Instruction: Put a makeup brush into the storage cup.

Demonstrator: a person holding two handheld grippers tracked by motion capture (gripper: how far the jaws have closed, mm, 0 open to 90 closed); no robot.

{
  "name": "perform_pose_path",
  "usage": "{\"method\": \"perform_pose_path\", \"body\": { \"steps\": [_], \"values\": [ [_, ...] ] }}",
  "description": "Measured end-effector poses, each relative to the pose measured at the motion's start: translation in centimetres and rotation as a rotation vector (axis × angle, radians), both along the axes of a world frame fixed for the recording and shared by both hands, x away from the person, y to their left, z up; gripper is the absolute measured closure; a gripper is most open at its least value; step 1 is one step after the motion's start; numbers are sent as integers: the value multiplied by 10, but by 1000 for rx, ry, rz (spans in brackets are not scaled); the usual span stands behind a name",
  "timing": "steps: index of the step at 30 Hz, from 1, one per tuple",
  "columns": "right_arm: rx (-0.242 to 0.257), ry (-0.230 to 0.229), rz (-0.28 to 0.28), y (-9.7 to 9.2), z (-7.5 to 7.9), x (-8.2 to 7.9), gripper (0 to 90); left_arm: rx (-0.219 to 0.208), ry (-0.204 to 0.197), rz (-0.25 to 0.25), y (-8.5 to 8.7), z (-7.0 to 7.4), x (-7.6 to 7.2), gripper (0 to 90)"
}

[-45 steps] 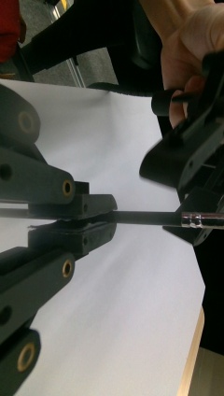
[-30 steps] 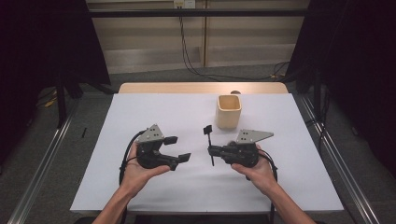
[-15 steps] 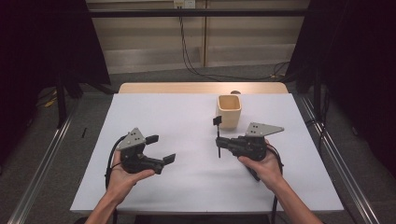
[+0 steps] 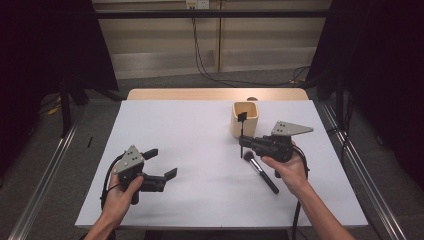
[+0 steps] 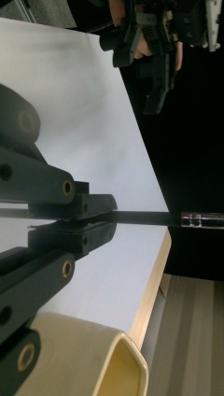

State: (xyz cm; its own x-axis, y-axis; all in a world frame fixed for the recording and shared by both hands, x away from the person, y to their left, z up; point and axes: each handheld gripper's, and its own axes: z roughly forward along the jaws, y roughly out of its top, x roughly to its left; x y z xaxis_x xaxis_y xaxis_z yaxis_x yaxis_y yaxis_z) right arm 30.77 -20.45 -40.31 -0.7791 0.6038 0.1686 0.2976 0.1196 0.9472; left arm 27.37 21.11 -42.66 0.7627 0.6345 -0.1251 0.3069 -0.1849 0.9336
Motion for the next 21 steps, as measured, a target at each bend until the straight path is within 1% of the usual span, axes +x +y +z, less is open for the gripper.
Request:
{"method": "perform_pose_path", "body": {
  "steps": [2,3,4,6,7,8,9,10,11,12,13,14,15,16,17,19,20,21],
  "values": [
    [6,-4,-8,-2,2,1,864,9,-10,15,5,-1,-3,46],
    [10,-9,-9,-2,3,2,864,-7,-6,21,8,-2,-5,44],
    [12,-12,-15,-3,5,3,864,-7,-4,24,10,-2,-6,37],
    [19,-18,-21,-4,6,5,865,-13,-28,40,15,-2,-10,34],
    [20,-17,-25,-4,7,6,865,-29,-34,42,19,-2,-12,31],
    [20,-20,-27,-5,7,7,864,-38,-30,48,22,-2,-13,32],
    [18,-20,-27,-5,7,8,865,-34,-42,65,23,-2,-14,35],
    [14,-18,-31,-5,8,9,865,-14,-52,76,24,-3,-15,29],
    [14,-22,-34,-5,8,11,865,3,-50,75,26,-3,-16,29],
    [20,-24,-40,-6,9,12,865,-2,-45,78,27,-4,-18,29],
    [23,-26,-45,-7,10,13,864,-3,-49,88,29,-5,-20,28],
    [26,-29,-49,-7,11,14,865,6,-55,91,30,-6,-21,27],
    [25,-33,-50,-8,12,15,865,-3,-54,88,32,-7,-22,27],
    [18,-34,-53,-8,13,17,865,-16,-51,98,34,-9,-23,25],
    [17,-35,-57,-9,15,18,865,-14,-49,101,35,-11,-24,23],
    [14,-48,-59,-10,18,21,865,-4,-62,111,38,-14,-25,23],
    [19,-50,-61,-10,19,22,865,-3,-57,118,39,-16,-25,23],
    [18,-52,-64,-11,20,24,865,4,-61,125,40,-16,-25,23]
  ]
}}
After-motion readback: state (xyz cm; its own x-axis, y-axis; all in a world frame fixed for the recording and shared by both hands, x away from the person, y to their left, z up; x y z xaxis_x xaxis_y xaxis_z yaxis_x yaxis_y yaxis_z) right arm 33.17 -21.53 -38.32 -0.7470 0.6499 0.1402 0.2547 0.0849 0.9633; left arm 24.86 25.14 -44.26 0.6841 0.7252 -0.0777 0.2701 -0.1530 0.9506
